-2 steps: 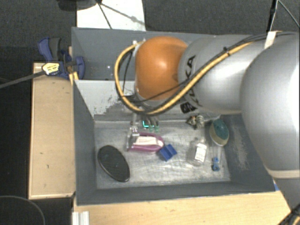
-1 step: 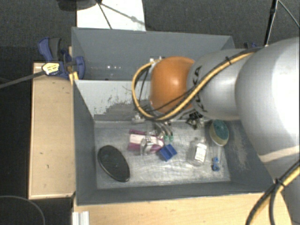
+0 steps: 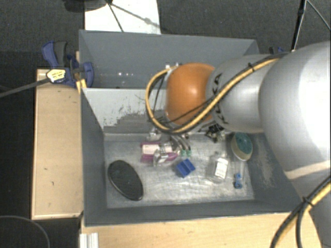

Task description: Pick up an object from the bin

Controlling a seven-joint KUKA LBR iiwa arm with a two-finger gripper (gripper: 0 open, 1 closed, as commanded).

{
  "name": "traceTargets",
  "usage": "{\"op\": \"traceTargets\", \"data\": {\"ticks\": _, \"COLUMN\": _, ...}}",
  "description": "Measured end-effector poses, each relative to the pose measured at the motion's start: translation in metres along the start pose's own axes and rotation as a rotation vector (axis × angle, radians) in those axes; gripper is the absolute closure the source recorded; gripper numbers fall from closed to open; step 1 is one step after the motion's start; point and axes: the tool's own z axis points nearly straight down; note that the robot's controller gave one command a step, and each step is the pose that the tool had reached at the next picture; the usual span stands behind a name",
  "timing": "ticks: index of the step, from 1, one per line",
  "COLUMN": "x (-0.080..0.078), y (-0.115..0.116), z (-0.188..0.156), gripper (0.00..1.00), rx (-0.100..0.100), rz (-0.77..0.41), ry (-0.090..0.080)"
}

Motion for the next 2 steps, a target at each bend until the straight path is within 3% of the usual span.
{"op": "traceTargets", "data": {"ticks": 1, "x": -0.001, "y": 0.011, "z": -0.117, "gripper": 1.00, "rx": 0.000, "rz": -0.012, "ry": -0.007}}
{"op": "traceTargets", "data": {"ticks": 2, "x": 0.035, "y": 0.017, "z": -0.225, "gripper": 1.00, "rx": -0.001, "rz": 0.020, "ry": -0.006}}
